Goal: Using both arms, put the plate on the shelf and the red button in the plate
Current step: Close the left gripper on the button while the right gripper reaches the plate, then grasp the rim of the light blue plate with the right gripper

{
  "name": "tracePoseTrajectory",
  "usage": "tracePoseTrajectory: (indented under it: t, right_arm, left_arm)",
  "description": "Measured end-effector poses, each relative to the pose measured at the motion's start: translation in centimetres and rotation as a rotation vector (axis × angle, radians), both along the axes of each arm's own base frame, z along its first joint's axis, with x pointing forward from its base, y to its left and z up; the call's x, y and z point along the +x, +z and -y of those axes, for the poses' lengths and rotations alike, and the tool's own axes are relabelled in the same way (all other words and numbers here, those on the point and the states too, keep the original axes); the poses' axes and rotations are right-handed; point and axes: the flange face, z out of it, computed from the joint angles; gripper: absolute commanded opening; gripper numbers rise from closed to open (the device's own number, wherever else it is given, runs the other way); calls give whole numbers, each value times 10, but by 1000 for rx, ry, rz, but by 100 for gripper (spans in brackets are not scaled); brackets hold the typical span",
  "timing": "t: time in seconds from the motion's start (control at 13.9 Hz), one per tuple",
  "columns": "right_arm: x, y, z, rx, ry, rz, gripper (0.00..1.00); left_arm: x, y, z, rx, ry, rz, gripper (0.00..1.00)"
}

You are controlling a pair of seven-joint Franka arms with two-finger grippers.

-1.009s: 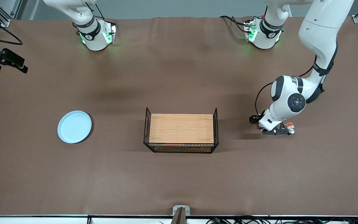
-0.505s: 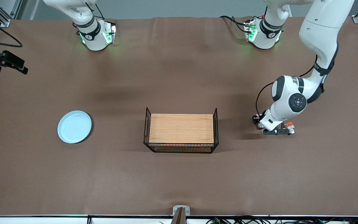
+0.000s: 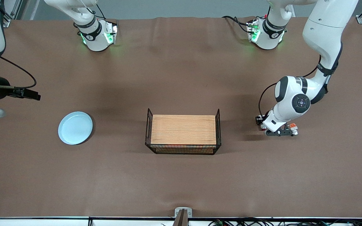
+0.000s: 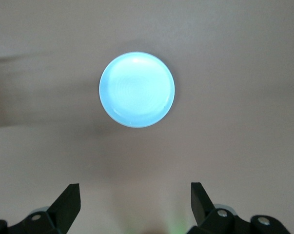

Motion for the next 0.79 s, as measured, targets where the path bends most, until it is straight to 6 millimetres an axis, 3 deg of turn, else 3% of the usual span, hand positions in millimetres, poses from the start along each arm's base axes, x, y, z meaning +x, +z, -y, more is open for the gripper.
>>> tracePoseTrajectory:
  t: [0.14,0.22,0.43,0.58,0.79]
  right_arm:
    - [8,-22,1,-6,3,49,100]
    - [10,-43,1,-9,7,81,100]
    - [8,-122,8,-21,40,180,100]
    - [3,-167,26,-28,71,212,100]
    - [4,-217,65,-34,99,241,100]
  left_arm:
    - [4,5,0,-2,2,16,28]
    - [7,10,0,-4,3,30,28]
    - [15,31,-2,-6,7,63,28]
    - [20,44,-3,-3,18,57,28]
    - [32,72,-3,6,35,14,28]
